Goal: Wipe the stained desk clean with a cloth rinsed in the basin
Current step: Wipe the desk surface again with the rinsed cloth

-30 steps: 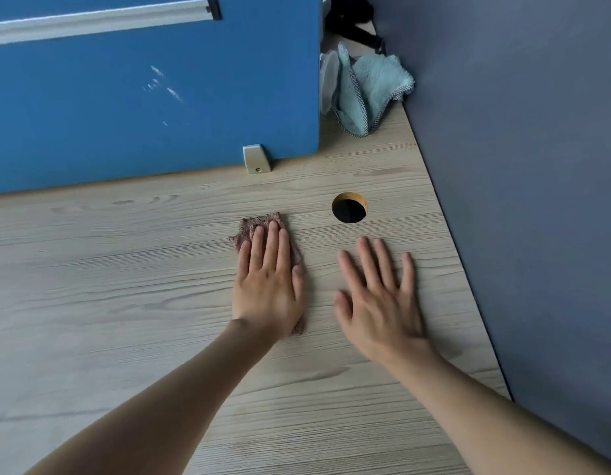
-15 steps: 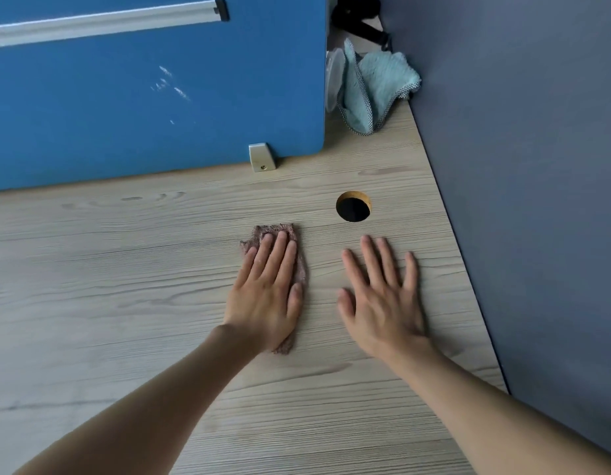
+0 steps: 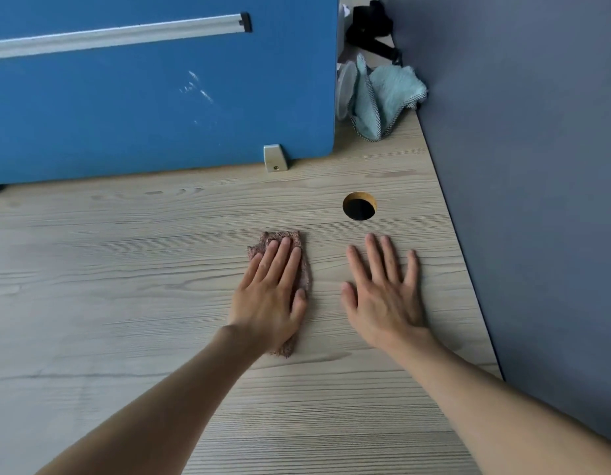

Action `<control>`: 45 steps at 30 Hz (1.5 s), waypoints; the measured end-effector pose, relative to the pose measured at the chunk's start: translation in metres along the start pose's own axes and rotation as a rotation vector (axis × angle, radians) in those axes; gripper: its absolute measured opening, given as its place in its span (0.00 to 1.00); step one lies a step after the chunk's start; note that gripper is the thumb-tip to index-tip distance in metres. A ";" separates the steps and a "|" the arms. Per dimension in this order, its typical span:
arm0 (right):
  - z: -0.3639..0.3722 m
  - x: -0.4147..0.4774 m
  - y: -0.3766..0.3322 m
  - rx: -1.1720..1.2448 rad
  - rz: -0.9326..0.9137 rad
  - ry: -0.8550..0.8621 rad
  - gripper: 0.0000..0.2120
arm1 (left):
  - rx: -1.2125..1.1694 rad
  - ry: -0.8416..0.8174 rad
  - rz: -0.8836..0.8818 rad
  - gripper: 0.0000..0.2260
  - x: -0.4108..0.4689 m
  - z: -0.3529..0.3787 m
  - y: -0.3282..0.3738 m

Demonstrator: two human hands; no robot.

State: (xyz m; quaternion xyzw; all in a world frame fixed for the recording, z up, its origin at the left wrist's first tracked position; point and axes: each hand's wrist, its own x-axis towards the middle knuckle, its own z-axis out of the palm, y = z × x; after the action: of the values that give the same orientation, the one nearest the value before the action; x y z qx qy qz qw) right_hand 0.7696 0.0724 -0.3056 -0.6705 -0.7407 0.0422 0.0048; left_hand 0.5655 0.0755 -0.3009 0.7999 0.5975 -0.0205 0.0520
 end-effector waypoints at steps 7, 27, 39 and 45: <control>0.009 -0.049 -0.011 0.035 -0.028 0.053 0.30 | -0.105 0.084 -0.164 0.31 0.000 0.008 0.029; 0.012 -0.047 -0.013 -0.026 0.000 0.041 0.31 | -0.094 0.107 -0.157 0.30 -0.027 0.010 0.014; 0.014 -0.045 -0.011 -0.029 0.001 0.059 0.32 | -0.086 0.110 -0.143 0.29 -0.052 0.014 0.028; 0.007 -0.050 -0.010 0.017 0.007 0.038 0.32 | -0.080 0.088 -0.026 0.29 -0.064 0.017 0.015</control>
State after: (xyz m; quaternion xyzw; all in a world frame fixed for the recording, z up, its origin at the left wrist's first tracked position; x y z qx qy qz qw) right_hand 0.7643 0.0209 -0.3094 -0.6735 -0.7379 0.0358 0.0244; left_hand 0.5618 0.0080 -0.3112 0.7895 0.6100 0.0378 0.0572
